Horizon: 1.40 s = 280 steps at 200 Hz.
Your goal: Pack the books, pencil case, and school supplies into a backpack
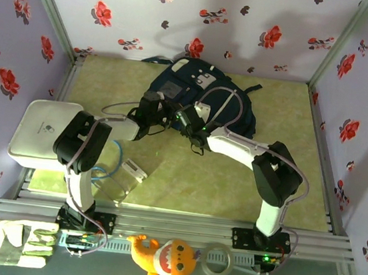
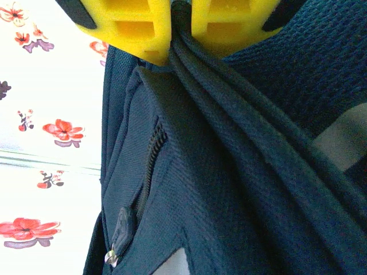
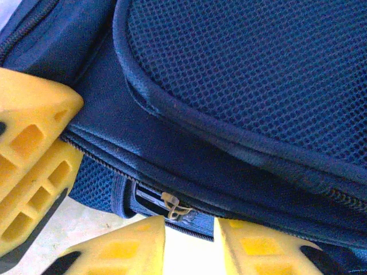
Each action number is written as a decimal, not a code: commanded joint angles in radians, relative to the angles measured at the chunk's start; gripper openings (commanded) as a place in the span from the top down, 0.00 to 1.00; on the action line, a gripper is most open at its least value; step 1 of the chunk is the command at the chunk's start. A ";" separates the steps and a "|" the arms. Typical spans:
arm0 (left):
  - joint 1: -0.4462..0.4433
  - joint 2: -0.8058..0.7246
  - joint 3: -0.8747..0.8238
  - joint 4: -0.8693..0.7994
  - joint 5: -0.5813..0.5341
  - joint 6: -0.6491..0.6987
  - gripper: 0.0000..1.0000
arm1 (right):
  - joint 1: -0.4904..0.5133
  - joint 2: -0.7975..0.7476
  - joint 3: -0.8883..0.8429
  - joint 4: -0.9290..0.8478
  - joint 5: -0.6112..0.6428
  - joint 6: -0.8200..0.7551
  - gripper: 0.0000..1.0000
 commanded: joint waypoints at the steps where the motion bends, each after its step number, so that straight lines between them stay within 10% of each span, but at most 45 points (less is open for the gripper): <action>1: -0.024 -0.063 0.002 0.076 0.049 0.010 1.00 | -0.012 0.013 0.027 0.017 0.052 -0.022 0.75; 166: -0.022 -0.056 0.001 0.083 0.056 0.018 1.00 | -0.022 0.065 0.090 -0.025 0.081 -0.131 0.90; 280: 0.024 -0.016 -0.047 0.080 0.032 0.073 1.00 | -0.082 -0.238 -0.268 -0.170 0.107 -0.009 0.91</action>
